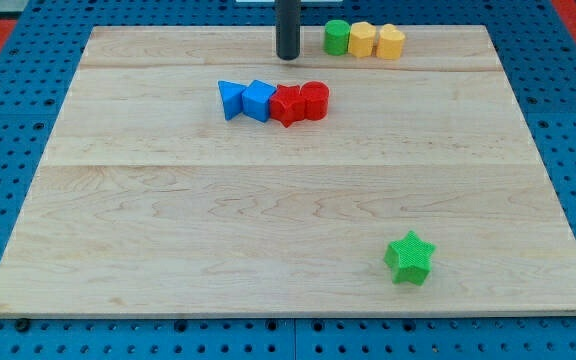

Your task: Move the green star to the left side of the green circle

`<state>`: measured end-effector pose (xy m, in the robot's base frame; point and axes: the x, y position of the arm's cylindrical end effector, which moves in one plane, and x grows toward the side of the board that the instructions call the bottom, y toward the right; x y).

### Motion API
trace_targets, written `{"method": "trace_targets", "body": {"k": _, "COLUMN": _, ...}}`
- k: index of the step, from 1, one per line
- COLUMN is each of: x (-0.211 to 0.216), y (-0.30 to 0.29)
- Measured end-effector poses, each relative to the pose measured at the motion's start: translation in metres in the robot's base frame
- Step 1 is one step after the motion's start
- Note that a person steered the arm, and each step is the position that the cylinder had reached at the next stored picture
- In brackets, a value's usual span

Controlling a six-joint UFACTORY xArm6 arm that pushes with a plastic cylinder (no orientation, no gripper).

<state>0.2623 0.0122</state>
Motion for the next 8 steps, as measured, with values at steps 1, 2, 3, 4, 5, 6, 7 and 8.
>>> {"method": "trace_targets", "body": {"k": 1, "x": 0.004, "y": 0.121}}
{"method": "trace_targets", "body": {"k": 2, "x": 0.074, "y": 0.193}}
{"method": "trace_targets", "body": {"k": 3, "x": 0.185, "y": 0.209}}
{"method": "trace_targets", "body": {"k": 4, "x": 0.293, "y": 0.188}}
{"method": "trace_targets", "body": {"k": 5, "x": 0.344, "y": 0.127}}
{"method": "trace_targets", "body": {"k": 6, "x": 0.327, "y": 0.074}}
{"method": "trace_targets", "body": {"k": 7, "x": 0.304, "y": 0.095}}
{"method": "trace_targets", "body": {"k": 8, "x": 0.293, "y": 0.088}}
